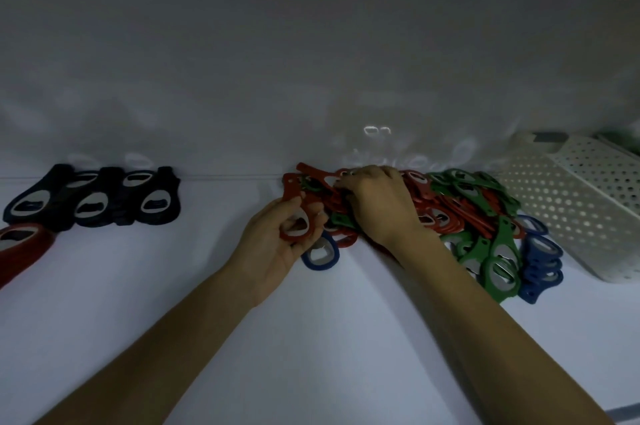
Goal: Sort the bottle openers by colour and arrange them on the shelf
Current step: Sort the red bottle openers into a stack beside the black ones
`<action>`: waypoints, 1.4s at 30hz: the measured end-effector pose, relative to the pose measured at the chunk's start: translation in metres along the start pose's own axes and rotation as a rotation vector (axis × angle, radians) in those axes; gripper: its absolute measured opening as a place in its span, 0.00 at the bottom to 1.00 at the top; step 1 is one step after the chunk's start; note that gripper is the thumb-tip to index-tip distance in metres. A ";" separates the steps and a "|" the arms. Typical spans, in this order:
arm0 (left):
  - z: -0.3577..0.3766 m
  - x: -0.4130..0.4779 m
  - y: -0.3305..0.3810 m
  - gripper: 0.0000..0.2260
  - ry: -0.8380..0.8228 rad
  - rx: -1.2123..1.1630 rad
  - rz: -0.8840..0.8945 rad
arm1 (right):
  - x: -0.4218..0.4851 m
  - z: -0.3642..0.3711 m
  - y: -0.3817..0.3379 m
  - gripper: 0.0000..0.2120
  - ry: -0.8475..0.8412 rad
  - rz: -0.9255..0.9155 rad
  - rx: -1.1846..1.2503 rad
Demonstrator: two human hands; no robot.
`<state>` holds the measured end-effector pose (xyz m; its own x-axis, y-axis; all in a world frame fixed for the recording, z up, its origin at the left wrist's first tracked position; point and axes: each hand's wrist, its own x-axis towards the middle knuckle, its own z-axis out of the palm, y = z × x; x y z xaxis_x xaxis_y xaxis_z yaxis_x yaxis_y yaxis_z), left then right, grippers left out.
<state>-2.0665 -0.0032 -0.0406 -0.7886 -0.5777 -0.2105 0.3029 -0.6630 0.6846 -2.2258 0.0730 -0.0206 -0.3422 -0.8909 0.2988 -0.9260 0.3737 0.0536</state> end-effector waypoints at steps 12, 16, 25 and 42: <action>-0.001 -0.002 0.004 0.17 -0.136 0.015 -0.024 | -0.029 -0.005 -0.042 0.12 0.310 -0.254 0.550; -0.004 0.001 0.001 0.15 -0.061 0.045 0.012 | -0.021 -0.004 -0.034 0.10 0.415 0.044 1.019; -0.002 0.001 0.001 0.20 -0.056 -0.002 -0.008 | -0.001 0.008 0.006 0.16 0.014 -0.087 0.126; 0.001 0.001 -0.003 0.19 -0.095 0.079 0.037 | -0.017 -0.023 -0.024 0.04 0.298 0.371 1.598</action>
<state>-2.0684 -0.0016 -0.0424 -0.8258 -0.5512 -0.1196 0.2927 -0.6000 0.7445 -2.1938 0.0850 -0.0052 -0.6994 -0.6729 0.2410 -0.0905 -0.2510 -0.9637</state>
